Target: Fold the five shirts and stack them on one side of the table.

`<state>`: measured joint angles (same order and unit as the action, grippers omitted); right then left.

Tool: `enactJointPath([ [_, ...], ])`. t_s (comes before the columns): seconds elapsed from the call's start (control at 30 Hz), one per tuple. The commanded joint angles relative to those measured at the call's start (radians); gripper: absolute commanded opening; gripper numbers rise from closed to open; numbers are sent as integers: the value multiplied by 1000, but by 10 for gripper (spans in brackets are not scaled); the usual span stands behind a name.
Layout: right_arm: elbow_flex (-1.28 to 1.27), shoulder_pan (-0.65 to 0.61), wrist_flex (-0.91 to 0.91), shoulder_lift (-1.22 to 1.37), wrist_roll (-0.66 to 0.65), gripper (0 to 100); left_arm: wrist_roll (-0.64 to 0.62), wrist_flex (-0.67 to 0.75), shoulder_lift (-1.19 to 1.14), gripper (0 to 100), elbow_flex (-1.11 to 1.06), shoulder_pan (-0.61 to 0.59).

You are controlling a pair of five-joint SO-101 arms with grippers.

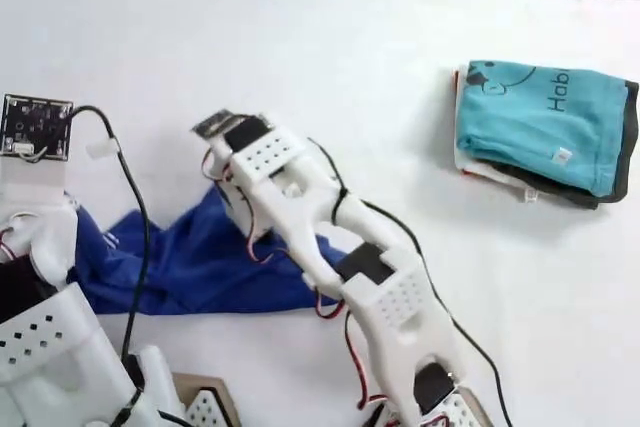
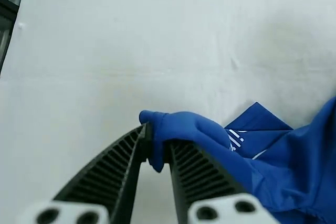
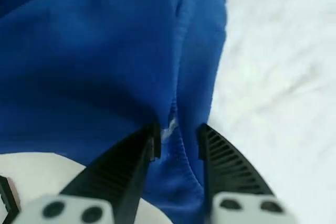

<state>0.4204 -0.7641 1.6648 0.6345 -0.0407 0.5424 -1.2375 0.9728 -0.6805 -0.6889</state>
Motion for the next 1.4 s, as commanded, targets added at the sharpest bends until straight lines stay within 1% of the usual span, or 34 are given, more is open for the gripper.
enactJointPath([
  [0.0,49,-19,47,-7,5,126,5,21,9,26,-2,-5],
  [0.2,54,-35,54,-13,5,126,5,21,9,26,-2,-3],
  [0.3,84,-28,71,-56,2,126,5,21,9,26,-2,-3],
  [0.4,121,-31,94,-119,-41,125,5,21,9,26,-2,-3],
  [0.57,51,-74,97,-186,-44,125,5,21,12,26,-2,-3],
  [0.7,-8,-82,91,-140,-43,126,5,21,14,26,-2,-3],
  [0.97,-9,-87,53,15,-41,127,6,21,14,26,-2,-3],
  [1.27,-8,-81,25,71,-41,129,6,21,14,26,-2,-3],
  [1.37,-8,-81,25,79,-41,164,6,28,14,26,-2,-3],
])
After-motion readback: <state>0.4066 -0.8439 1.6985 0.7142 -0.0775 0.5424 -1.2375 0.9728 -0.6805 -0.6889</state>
